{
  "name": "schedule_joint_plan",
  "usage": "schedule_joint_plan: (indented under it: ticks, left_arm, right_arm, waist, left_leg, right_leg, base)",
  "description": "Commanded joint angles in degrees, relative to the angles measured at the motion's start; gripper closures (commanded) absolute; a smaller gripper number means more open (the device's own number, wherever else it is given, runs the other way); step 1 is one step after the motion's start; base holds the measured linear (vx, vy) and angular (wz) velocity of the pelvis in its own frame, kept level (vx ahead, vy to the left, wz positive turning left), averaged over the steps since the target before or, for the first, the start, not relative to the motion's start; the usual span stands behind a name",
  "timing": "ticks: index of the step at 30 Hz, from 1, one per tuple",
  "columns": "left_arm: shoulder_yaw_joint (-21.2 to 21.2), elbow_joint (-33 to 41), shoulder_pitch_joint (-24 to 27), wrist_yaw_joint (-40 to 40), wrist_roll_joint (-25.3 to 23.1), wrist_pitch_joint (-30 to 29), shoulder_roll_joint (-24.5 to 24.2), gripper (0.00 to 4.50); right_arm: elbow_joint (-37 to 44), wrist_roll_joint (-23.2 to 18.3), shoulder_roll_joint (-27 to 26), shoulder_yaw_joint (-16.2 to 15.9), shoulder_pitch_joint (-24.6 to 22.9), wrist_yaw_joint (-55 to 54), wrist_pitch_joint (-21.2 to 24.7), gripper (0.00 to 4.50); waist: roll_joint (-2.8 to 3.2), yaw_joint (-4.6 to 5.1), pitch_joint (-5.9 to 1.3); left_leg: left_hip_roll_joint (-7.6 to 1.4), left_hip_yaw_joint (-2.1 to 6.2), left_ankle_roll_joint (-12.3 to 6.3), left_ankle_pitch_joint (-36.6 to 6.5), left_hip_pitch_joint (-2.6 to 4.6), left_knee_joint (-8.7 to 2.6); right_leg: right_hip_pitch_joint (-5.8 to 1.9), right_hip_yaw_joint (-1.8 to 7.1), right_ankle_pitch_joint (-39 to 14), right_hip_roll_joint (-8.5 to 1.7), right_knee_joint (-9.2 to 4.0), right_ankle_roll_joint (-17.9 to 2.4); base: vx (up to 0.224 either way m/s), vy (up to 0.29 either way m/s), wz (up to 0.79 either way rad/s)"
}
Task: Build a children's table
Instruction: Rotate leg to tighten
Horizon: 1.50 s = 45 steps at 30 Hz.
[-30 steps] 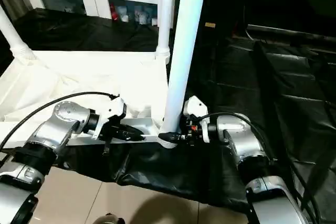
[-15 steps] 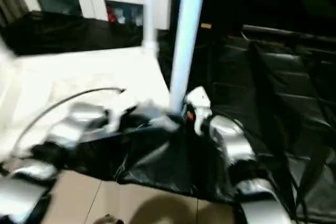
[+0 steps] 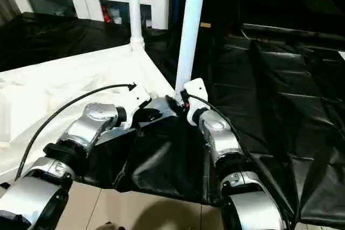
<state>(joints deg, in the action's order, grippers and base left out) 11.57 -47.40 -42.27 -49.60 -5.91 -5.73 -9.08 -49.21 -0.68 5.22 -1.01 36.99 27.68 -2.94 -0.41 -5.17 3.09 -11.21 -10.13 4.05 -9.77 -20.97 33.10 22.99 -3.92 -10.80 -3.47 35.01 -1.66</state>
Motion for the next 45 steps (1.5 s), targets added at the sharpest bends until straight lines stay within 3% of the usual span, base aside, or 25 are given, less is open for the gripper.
schedule_joint_plan:
  ticks: [1,2,4,12,13,15,16,18,24,28,29,32,38,39,40,41,42,44,45]
  left_arm:
    - [1.1,3.5,-0.2,-3.9,3.0,4.1,1.5,4.5]
    - [1.2,4.3,0.3,-6.2,3.5,4.6,0.5,4.5]
    - [1.1,5.7,1.2,-10.0,4.4,4.9,-0.6,4.5]
    - [1.6,9.1,3.1,-20.5,6.8,4.9,-5.0,4.5]
    - [1.6,9.1,3.2,-21.0,6.8,4.9,-5.4,4.5]
    - [1.5,9.6,3.6,-22.6,7.1,4.7,-6.5,4.5]
    - [1.5,9.8,3.8,-23.5,7.3,4.5,-7.0,4.5]
    - [1.6,10.3,4.2,-25.3,7.4,4.2,-8.1,4.5]
    - [1.5,11.3,4.6,-28.1,8.0,3.0,-9.1,4.5]
    - [1.8,11.3,4.5,-28.6,8.1,2.7,-9.3,4.5]
    - [1.7,11.2,4.4,-28.0,7.9,2.8,-9.3,4.5]
    - [1.7,11.2,4.5,-27.6,7.7,3.0,-9.3,4.5]
    - [0.1,8.9,3.0,-18.1,5.5,3.1,-6.8,4.5]
    - [-0.4,8.0,2.3,-15.5,5.2,2.9,-5.8,4.5]
    - [-1.0,5.8,0.7,-10.1,4.3,2.4,-3.8,4.5]
    - [-1.2,5.4,0.3,-8.9,4.1,2.3,-3.3,4.5]
    - [-1.6,4.1,-0.8,-5.3,3.7,1.8,-1.8,4.5]
    - [-2.1,2.5,-2.3,-0.3,3.3,0.9,0.5,4.5]
    - [-2.1,2.5,-2.3,-0.3,3.3,0.9,0.5,4.5]
  right_arm:
    - [-2.2,1.6,-1.4,-4.6,-1.0,4.9,0.6,1.08]
    - [-1.8,1.9,0.0,-5.3,-1.3,7.6,-0.4,1.08]
    - [-1.4,1.4,1.5,-5.6,-1.7,11.5,-1.2,1.08]
    - [-0.2,0.5,6.9,-7.8,-2.9,26.5,-3.8,1.08]
    - [0.4,0.0,7.4,-7.9,-3.1,28.2,-3.6,1.45]
    - [2.9,-1.6,8.7,-8.3,-4.2,33.2,-2.6,1.45]
    - [4.1,-2.5,9.3,-8.4,-4.7,35.5,-1.9,1.48]
    - [6.6,-3.9,10.5,-8.9,-5.9,40.0,-0.8,1.72]
    - [8.6,-4.4,12.3,-10.4,-7.4,45.8,-0.5,1.89]
    - [9.5,-4.3,12.4,-10.8,-7.9,46.1,0.2,1.89]
    - [9.6,-4.1,12.2,-10.9,-8.0,45.8,0.3,1.89]
    - [9.8,-4.0,11.8,-11.0,-8.1,45.3,0.3,1.89]
    - [10.6,-3.3,9.9,-10.3,-8.9,39.7,1.5,1.89]
    - [9.9,-2.6,9.2,-9.9,-8.8,36.5,2.3,1.89]
    - [7.1,-1.1,7.0,-8.3,-7.9,27.3,2.6,1.89]
    - [6.4,-0.8,6.5,-7.9,-7.7,25.1,2.7,1.89]
    - [4.3,-0.7,4.7,-6.4,-6.8,19.6,3.1,1.89]
    - [1.4,-0.9,1.9,-4.2,-5.5,11.4,4.0,1.89]
    - [1.4,-0.9,1.9,-4.2,-5.5,11.4,4.0,1.89]
  waist:
    - [-0.69,-0.15,-3.75]
    - [-0.96,-0.18,-3.73]
    - [-0.94,-0.34,-3.71]
    - [-0.36,-0.44,-3.57]
    - [-0.33,-0.53,-3.61]
    - [0.06,-0.76,-3.68]
    - [-0.26,-0.92,-3.75]
    - [-0.35,-1.19,-3.72]
    - [-0.4,-1.79,-3.64]
    - [-0.34,-2.07,-3.7]
    - [-0.05,-2.11,-3.71]
    - [-0.24,-2.08,-3.75]
    - [-0.23,-2.31,-3.6]
    - [-0.43,-2.42,-3.51]
    - [-1.06,-2.29,-3.43]
    - [-0.69,-2.28,-3.39]
    - [-1.0,-2.13,-3.48]
    - [-0.92,-1.9,-3.4]
    - [-1.01,-1.62,-3.61]
  left_leg:
    - [-1.98,0.49,-3.27,-9.6,0.39,-3.44]
    - [-2.0,0.5,-3.67,-9.2,0.33,-3.46]
    - [-2.1,0.49,-4.16,-8.9,0.27,-3.39]
    - [-2.33,0.32,-4.19,-10.9,0.32,-3.37]
    - [-2.45,0.37,-4.47,-10.6,0.32,-3.38]
    - [-2.48,0.42,-4.47,-10.2,0.42,-3.37]
    - [-2.38,0.32,-4.9,-10.0,0.41,-3.25]
    - [-2.4,0.29,-5.32,-9.9,0.41,-3.22]
    - [-2.56,0.39,-4.09,-11.0,0.58,-3.42]
    - [-2.52,0.41,-3.89,-10.4,0.57,-3.38]
    - [-2.53,0.45,-3.84,-10.3,0.55,-3.38]
    - [-2.5,0.44,-3.83,-10.3,0.52,-3.38]
    - [-2.5,0.44,-3.03,-11.5,0.79,-3.45]
    - [-2.45,0.41,-2.79,-12.2,0.92,-3.48]
    - [-2.34,0.36,-2.38,-11.9,0.88,-3.58]
    - [-2.31,0.63,-1.43,-12.4,1.1,-3.77]
    - [-2.24,0.76,-1.02,-12.6,0.85,-3.84]
    - [-2.24,0.73,-0.55,-13.0,1.09,-3.88]
    - [-2.19,0.77,-0.69,-11.8,0.77,-3.83]
  right_leg:
    - [-3.18,2.95,-10.0,-5.09,-4.27,-11.2]
    - [-3.27,2.94,-9.7,-5.18,-4.25,-11.3]
    - [-3.3,2.95,-9.8,-5.29,-4.2,-11.3]
    - [-3.14,2.84,-10.5,-4.92,-4.16,-12.3]
    - [-3.17,2.84,-9.6,-4.94,-4.07,-12.5]
    - [-3.13,2.83,-8.9,-4.96,-3.95,-12.7]
    - [-3.28,2.82,-8.1,-4.78,-3.91,-12.8]
    - [-3.21,2.78,-8.0,-4.82,-3.95,-12.9]
    - [-2.92,2.79,-11.8,-5.03,-4.21,-12.2]
    - [-2.92,2.83,-11.3,-5.08,-4.18,-12.0]
    - [-2.92,2.82,-11.1,-5.07,-4.11,-12.0]
    - [-2.93,2.76,-10.2,-4.99,-4.05,-12.2]
    - [-2.73,2.85,-13.2,-5.07,-4.48,-11.3]
    - [-2.68,2.86,-14.8,-5.1,-4.72,-10.9]
    - [-2.55,2.89,-16.1,-5.0,-4.82,-10.3]
    - [-2.42,2.88,-18.3,-5.24,-4.9,-9.7]
    - [-2.82,2.73,-19.8,-5.34,-5.02,-8.9]
    - [-2.4,2.89,-20.0,-5.38,-5.19,-8.7]
    - [-2.76,2.9,-18.0,-5.37,-4.84,-9.0]
  base:
    - [0.0,0.0,0.0]
    - [0.0,0.0,0.0]
    - [0.0,0.0,0.0]
    - [0.0,0.0,0.0]
    - [0.0,0.0,0.0]
    - [0.0,0.0,0.0]
    - [0.0,0.0,0.0]
    - [0.0,0.0,0.0]
    - [0.0,0.0,0.0]
    - [0.0,0.0,0.0]
    - [0.0,0.0,0.0]
    - [0.0,0.0,0.0]
    - [0.0,0.0,0.0]
    - [0.0,0.0,0.0]
    - [0.0,0.0,0.0]
    - [0.0,0.0,0.0]
    - [0.0,0.0,0.0]
    - [0.0,0.0,0.0]
    - [0.0,0.0,0.0]
